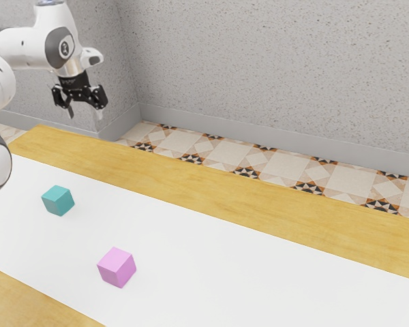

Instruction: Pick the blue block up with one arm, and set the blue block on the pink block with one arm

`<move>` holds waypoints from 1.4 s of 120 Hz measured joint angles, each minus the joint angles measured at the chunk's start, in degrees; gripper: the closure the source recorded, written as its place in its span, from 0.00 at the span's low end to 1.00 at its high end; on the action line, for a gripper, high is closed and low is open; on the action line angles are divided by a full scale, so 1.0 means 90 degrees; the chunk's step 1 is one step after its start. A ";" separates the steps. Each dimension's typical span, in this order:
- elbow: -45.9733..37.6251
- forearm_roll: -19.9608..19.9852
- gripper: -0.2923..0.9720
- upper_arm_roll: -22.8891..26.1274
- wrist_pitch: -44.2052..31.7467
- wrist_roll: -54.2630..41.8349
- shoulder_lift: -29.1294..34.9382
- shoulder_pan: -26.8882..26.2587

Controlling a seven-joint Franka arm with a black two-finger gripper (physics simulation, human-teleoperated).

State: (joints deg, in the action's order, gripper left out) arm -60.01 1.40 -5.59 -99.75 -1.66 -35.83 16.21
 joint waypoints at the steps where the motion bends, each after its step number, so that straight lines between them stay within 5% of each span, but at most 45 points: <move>1: -0.0002 -0.0001 0.23 -0.0001 -0.0023 -0.0004 -0.0013 0.0001; 91: -0.0524 -0.0117 0.23 -0.0019 -0.1076 -0.2362 -0.0493 0.0789; 168: -0.3989 -0.0314 0.23 -0.0015 -0.2509 -0.3554 0.1321 0.0942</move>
State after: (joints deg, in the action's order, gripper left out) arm -95.91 -1.43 -5.72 -122.33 -33.64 -23.95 24.69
